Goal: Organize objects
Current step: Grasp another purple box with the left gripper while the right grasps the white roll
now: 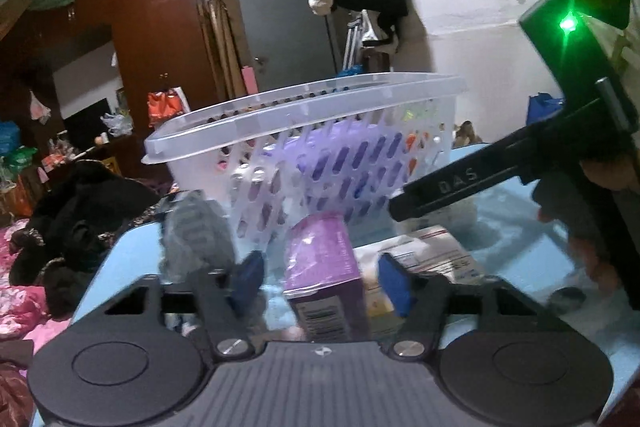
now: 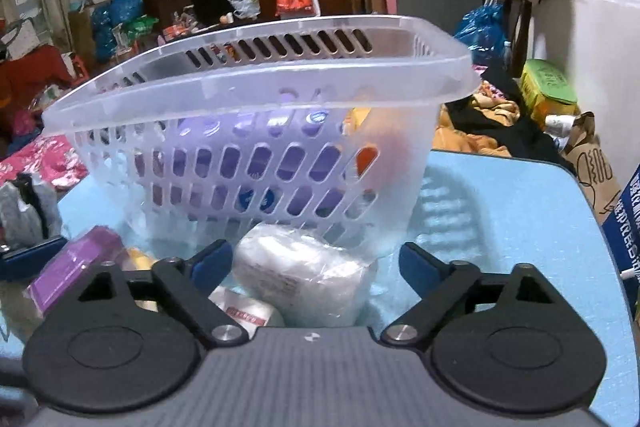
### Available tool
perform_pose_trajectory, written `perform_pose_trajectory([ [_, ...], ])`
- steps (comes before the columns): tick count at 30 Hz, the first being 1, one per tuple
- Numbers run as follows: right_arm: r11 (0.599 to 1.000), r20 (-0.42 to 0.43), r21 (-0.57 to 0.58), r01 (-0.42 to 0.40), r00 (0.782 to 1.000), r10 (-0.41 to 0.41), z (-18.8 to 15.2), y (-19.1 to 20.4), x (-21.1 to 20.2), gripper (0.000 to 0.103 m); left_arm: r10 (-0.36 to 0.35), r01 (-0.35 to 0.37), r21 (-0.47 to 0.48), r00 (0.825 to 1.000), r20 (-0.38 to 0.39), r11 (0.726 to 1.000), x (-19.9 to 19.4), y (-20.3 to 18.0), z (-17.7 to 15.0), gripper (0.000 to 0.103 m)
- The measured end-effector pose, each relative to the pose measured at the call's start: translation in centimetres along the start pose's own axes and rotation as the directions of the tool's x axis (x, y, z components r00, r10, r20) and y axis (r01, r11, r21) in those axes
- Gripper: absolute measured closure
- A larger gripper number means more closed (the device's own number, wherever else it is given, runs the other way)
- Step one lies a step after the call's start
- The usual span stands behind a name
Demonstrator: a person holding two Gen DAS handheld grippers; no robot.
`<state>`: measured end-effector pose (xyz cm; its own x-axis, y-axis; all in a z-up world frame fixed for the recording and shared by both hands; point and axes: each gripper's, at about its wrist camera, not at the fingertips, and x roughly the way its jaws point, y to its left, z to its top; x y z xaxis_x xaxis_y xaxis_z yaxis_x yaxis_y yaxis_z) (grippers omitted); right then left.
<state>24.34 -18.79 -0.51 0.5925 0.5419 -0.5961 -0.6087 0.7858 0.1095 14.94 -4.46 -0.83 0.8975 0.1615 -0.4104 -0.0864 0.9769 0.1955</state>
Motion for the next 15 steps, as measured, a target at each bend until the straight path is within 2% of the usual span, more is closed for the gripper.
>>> perform_pose_trajectory([
  [1,1.000,-0.012,-0.007,-0.001,1.000,0.001,-0.1,0.1,0.0,0.022,0.004,-0.004,0.000,1.000,-0.004,1.000,0.0,0.2,0.0,0.053],
  [2,1.000,-0.018,-0.009,-0.004,1.000,0.003,-0.2,0.1,0.1,0.023,0.006,-0.006,0.004,1.000,-0.010,1.000,0.1,0.4,-0.1,0.054],
  [6,0.999,0.004,-0.031,0.011,1.000,-0.011,-0.7,0.3,-0.8,0.024,-0.003,0.003,-0.014,1.000,-0.014,1.000,0.0,1.1,-0.1,0.061],
  [11,0.998,0.065,-0.056,0.032,0.997,-0.028,-0.4,0.5,-3.2,0.024,-0.058,0.061,-0.057,0.997,0.057,0.996,-0.9,2.6,0.3,0.062],
  [15,0.998,0.147,-0.068,0.016,0.989,-0.006,0.5,0.4,-6.5,0.024,-0.082,0.092,-0.083,0.990,0.115,0.992,-2.5,3.8,1.7,0.062],
])
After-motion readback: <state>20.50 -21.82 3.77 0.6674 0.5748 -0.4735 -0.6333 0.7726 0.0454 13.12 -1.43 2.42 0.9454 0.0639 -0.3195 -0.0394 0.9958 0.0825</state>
